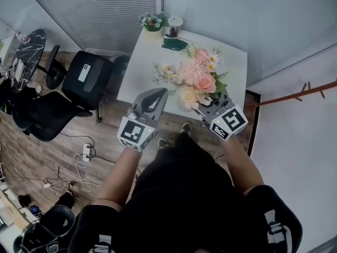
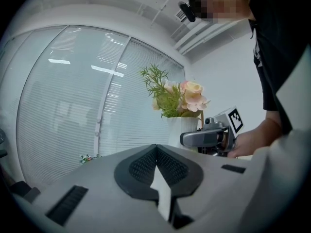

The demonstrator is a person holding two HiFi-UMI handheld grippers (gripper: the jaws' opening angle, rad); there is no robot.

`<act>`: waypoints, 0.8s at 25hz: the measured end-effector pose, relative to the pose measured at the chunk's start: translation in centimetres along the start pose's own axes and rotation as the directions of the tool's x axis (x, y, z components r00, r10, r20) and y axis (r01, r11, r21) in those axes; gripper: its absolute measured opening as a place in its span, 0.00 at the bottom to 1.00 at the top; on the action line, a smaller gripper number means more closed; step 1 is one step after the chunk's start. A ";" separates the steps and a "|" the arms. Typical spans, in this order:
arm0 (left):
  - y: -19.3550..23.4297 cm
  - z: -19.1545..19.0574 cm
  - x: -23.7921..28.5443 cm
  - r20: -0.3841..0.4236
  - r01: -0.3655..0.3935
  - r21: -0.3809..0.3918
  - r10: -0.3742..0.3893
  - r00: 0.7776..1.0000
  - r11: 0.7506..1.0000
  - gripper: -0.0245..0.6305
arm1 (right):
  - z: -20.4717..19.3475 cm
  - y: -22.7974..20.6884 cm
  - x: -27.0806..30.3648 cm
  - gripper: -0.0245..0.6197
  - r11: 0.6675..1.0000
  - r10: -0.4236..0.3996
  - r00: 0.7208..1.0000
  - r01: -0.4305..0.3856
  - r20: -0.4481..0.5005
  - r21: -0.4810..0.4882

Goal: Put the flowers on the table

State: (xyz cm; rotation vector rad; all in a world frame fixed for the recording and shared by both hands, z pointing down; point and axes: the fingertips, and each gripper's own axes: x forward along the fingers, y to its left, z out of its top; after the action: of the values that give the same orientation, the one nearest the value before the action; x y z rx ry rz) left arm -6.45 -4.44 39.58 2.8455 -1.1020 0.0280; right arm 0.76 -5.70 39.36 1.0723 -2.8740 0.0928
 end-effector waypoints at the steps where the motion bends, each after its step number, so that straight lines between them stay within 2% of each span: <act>1: 0.2 -0.3 0.1 -0.002 -0.004 -0.002 0.004 1.000 1.000 0.06 | -0.2 -0.2 0.1 0.55 1.000 0.002 1.000 -0.002 0.002 0.000; 8: 6.6 0.5 2.1 -0.023 -0.061 -0.033 0.060 0.998 0.998 0.06 | 0.9 -3.6 6.0 0.55 0.999 0.034 0.999 -0.034 -0.011 0.010; 15: 9.8 0.4 4.6 -0.029 -0.113 -0.048 0.111 0.993 0.992 0.06 | 0.5 -7.2 9.2 0.55 0.998 0.062 0.998 -0.062 -0.014 -0.001; 20: 12.1 -1.1 7.1 -0.038 -0.152 -0.068 0.149 0.988 0.986 0.06 | -1.4 -10.2 11.7 0.55 0.996 0.086 0.996 -0.086 -0.027 0.012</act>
State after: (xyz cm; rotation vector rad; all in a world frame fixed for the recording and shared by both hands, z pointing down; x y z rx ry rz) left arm -9.35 -18.03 41.94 2.6846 -1.2818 0.0454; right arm -1.30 -20.92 42.12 0.9413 -2.8982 0.1265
